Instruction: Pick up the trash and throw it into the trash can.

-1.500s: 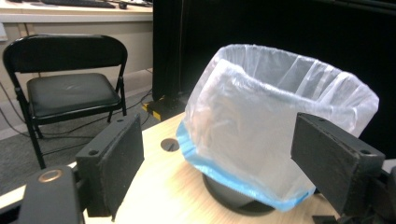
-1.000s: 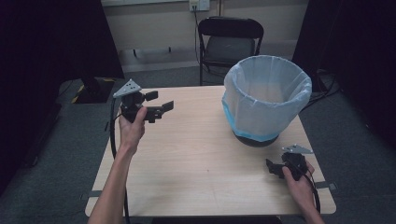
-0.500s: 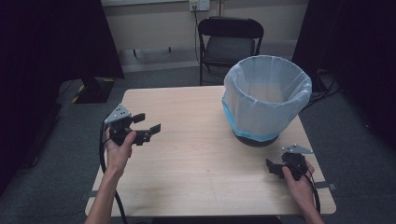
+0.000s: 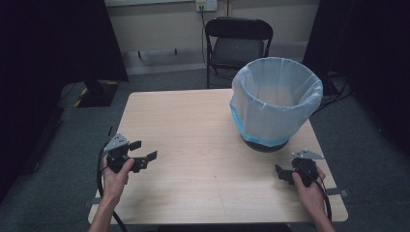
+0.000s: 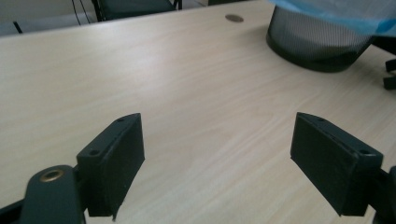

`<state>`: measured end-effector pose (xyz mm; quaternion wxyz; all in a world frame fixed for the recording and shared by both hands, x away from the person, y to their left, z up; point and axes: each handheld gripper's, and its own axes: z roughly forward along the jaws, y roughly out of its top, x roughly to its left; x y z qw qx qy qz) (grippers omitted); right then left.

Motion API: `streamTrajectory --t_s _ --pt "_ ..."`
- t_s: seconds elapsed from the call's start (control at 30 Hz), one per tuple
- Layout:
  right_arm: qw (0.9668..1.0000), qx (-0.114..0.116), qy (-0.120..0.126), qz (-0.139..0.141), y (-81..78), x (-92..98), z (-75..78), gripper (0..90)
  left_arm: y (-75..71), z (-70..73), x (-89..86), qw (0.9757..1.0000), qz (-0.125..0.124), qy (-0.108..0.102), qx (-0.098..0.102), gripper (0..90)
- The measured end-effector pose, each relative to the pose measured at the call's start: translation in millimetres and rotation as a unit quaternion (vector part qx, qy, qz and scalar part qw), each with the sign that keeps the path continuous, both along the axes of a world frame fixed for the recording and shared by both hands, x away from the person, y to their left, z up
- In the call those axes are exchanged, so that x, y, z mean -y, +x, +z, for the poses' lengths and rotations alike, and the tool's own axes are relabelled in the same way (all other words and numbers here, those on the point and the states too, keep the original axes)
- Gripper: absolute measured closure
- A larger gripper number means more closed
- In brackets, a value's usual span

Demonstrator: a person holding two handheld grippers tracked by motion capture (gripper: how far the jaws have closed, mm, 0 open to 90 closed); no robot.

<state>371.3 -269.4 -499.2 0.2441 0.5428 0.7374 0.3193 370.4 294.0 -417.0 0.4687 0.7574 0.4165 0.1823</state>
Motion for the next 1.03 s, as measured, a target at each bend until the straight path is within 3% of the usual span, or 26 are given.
streamTrajectory --t_s 0.03,0.1,0.17,0.3,0.33,0.43,0.63,0.67,0.8,0.87,1.03 --pt "1.0 0.0 0.0 0.0 0.0 0.0 0.0 13.7 -2.9 -6.6 0.8 0.9998 -0.004 0.016 -0.014 17.4" --pt "1.0 0.0 0.0 0.0 0.0 0.0 0.0 13.7 -6.7 -12.5 1.2 0.9995 0.003 0.028 -0.014 17.3" --pt "1.0 0.0 0.0 0.0 0.0 0.0 0.0 13.7 -10.0 -22.0 -0.3 0.9993 0.004 0.022 -0.03 17.4" --pt "1.0 0.0 0.0 0.0 0.0 0.0 0.0 13.8 -13.3 -36.8 -1.1 0.9981 0.008 0.04 -0.045 17.3" --pt "1.0 0.0 0.0 0.0 0.0 0.0 0.0 13.8 -13.6 -45.4 -1.3 0.9974 0.012 0.041 -0.058 17.3" --pt "1.0 0.0 0.0 0.0 0.0 0.0 0.0 13.8 -14.0 -51.2 -0.2 0.9966 0.012 0.049 -0.065 17.3" --pt "1.0 0.0 0.0 0.0 0.0 0.0 0.0 13.7 -18.3 -75.5 4.0 0.9925 0.023 0.074 -0.095 17.3" --pt "1.0 0.0 0.0 0.0 0.0 0.0 0.0 13.8 -18.7 -77.3 4.6 0.9916 0.02 0.084 -0.096 17.2" --pt "1.0 0.0 0.0 0.0 -0.1 -0.1 0.0 13.8 -18.9 -78.2 7.2 0.9915 0.026 0.09 -0.091 15.7" --pt "1.0 0.0 0.0 0.0 0.0 0.0 0.0 13.7 -20.7 -82.4 11.9 0.9911 0.025 0.114 -0.065 14.6" --pt "1.0 0.0 0.0 0.0 -0.1 -0.1 0.0 13.7 -21.0 -83.8 12.0 0.9919 0.027 0.107 -0.062 12.9"
